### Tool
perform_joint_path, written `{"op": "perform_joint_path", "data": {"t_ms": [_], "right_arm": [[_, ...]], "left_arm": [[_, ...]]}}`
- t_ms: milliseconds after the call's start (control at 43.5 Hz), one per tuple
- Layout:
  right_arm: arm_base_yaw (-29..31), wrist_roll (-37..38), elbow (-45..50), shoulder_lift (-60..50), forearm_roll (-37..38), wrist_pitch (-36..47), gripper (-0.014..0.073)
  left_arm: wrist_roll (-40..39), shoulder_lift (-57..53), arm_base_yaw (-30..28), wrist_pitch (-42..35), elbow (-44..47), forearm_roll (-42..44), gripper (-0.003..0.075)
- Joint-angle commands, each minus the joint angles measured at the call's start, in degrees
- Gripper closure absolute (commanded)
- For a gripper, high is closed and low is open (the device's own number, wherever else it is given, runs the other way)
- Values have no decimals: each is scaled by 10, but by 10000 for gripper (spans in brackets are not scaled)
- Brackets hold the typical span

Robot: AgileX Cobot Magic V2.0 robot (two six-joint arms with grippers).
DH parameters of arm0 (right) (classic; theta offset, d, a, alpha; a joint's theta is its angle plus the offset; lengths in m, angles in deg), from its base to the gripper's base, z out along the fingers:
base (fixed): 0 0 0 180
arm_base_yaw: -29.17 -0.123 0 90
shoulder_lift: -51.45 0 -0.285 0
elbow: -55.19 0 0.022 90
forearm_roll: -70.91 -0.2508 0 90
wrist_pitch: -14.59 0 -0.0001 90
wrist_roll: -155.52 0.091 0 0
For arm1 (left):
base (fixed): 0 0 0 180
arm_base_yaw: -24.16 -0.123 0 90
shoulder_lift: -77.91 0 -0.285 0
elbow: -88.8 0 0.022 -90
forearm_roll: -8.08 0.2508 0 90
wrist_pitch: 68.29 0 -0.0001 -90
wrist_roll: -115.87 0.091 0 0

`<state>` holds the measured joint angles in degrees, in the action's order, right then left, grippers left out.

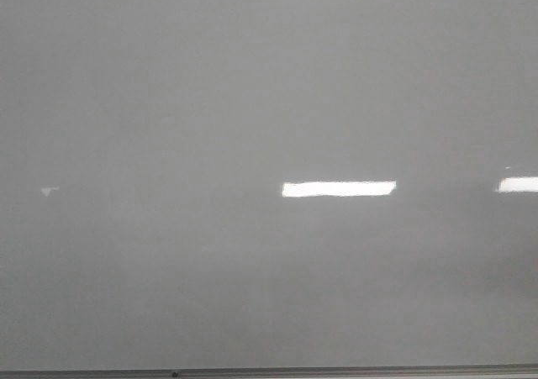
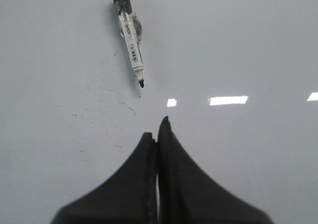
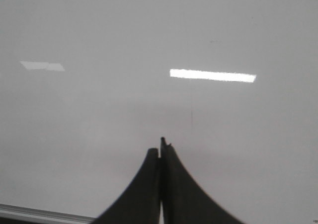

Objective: Write number 5 on whiteboard

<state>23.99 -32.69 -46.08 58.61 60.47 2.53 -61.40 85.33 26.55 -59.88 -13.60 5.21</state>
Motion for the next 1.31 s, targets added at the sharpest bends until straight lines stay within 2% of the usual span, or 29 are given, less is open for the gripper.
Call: {"op": "perform_joint_path", "data": {"t_ms": [0,1286], "right_arm": [[2,-2,-8,-7,6,45,656],[2,-2,-8,-7,6,52,656]], "left_arm": [[-4,-7,3,-44,3,-5,741],[-4,-7,3,-58,3,9,741]]}}
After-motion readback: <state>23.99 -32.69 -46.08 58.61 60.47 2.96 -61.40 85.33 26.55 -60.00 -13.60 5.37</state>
